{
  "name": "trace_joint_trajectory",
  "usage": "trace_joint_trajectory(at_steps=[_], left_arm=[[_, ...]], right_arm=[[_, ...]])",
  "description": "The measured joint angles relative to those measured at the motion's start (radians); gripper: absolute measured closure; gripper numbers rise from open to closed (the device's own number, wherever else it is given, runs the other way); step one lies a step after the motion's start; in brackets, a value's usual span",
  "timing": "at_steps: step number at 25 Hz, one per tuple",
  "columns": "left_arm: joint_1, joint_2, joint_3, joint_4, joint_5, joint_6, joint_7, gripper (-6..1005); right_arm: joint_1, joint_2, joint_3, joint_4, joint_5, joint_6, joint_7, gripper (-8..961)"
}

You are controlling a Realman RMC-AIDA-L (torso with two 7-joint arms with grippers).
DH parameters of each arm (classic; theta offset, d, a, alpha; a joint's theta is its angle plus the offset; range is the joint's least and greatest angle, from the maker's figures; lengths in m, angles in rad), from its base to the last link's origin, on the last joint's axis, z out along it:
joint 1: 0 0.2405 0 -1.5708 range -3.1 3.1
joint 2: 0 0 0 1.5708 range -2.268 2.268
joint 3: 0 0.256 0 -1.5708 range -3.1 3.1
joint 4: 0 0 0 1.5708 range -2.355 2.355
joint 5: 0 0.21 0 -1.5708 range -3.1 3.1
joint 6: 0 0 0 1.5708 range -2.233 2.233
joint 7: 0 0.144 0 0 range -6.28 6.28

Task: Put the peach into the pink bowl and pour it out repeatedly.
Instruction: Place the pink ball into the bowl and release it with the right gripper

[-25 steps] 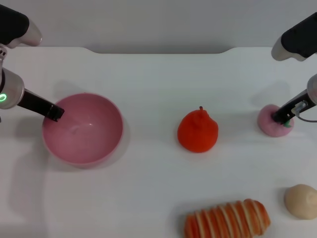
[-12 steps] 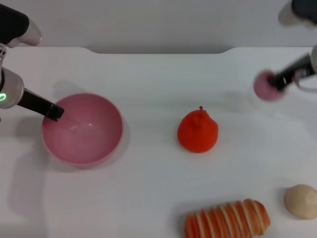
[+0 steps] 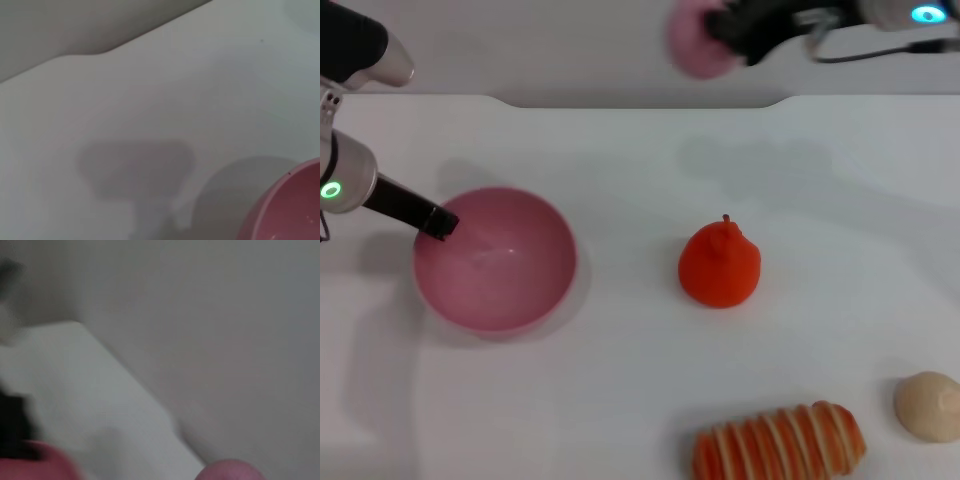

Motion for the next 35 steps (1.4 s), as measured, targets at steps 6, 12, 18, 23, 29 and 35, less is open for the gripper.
trace_joint_trajectory(at_steps=[6,12,18,23,29,35], left_arm=[[-0.03,0.0,0.0,0.002,-0.001,0.011,-0.005,953],[-0.065,0.0,-0.002,0.006,-0.002,0.035,-0.009,953],[-0.097,-0.008,0.008,0.001,-0.02,0.037,-0.012,953],[-0.105,-0.009,0.032,-0.001,-0.049,0.027,-0.013,953],[-0.1,-0.009,0.037,-0.002,-0.056,0.012,-0.014,953],[-0.094,-0.008,0.037,0.003,-0.059,-0.026,-0.011,954]], right_arm=[[0.037,0.001,-0.153,0.045,0.07,0.041,-0.031,922],[0.042,0.002,-0.256,0.121,0.098,0.148,-0.046,921],[0.053,0.002,-0.349,0.199,0.189,0.262,-0.098,919],[0.049,0.002,-0.39,0.208,0.194,0.312,-0.1,773],[0.016,0.005,-0.386,0.211,0.194,0.352,-0.1,534],[-0.082,0.009,-0.264,0.196,0.195,0.423,-0.112,413]])
